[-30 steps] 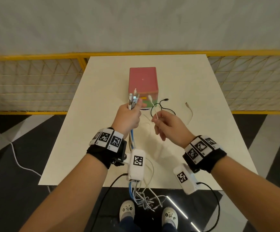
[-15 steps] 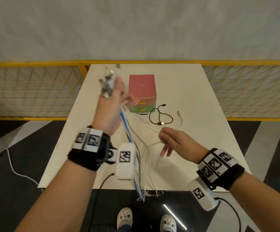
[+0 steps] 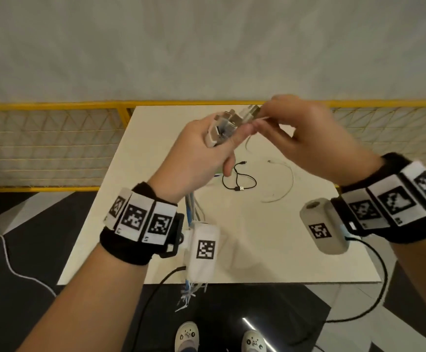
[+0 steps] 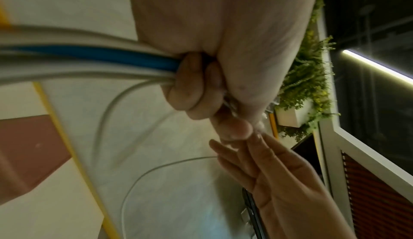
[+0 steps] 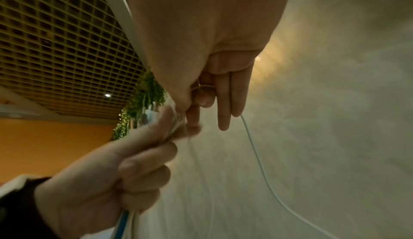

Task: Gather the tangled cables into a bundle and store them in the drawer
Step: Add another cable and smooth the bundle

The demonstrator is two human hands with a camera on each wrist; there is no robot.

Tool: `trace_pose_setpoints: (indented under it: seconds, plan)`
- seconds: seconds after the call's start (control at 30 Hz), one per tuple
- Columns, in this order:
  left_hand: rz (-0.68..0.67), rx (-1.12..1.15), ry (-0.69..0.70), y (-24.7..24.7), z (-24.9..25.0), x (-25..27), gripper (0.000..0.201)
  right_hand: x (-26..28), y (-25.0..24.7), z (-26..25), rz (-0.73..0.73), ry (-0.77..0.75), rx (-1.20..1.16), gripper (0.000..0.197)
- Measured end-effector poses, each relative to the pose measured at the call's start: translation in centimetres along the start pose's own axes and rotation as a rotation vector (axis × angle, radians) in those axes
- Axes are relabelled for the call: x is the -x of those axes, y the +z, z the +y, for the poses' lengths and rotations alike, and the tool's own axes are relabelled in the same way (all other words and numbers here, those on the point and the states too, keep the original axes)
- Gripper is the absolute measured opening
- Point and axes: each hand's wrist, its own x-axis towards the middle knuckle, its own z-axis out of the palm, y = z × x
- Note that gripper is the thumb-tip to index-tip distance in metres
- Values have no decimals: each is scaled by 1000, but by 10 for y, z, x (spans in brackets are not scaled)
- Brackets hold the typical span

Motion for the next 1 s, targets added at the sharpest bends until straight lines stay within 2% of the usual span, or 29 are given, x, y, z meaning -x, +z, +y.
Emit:
trace_pose_setpoints:
  seconds: [0.07, 0.23, 0.3, 0.37, 0.5, 0.63, 0.77, 0.87, 1.0]
  plan:
    - [71, -61, 8, -3, 6, 2, 30, 1, -12, -1, -21, 6, 56, 18]
    - [460, 223, 7, -35, 13, 8, 30, 27, -15, 43, -108, 271, 171, 17]
    - [541, 286, 3, -45, 12, 10, 29, 40, -12, 58, -156, 377, 240, 22]
    - [556, 306, -7, -49, 9, 12, 29, 47, -10, 63, -179, 491, 247, 29]
    - [531, 260, -61, -48, 3, 18, 34, 35, -17, 41, -40, 647, -182, 28]
    - [541, 276, -105, -48, 0, 20, 33, 7, -47, 8, 40, 501, -29, 27]
    - [544, 296, -121, -49, -1, 19, 33, -13, -76, -26, 57, 354, 32, 29]
    - [530, 288, -127, -48, -3, 19, 34, -17, -83, -41, -39, 337, 2, 30]
    - [492, 251, -145, -44, -10, 23, 33, 5, -41, -35, -308, 472, -49, 28]
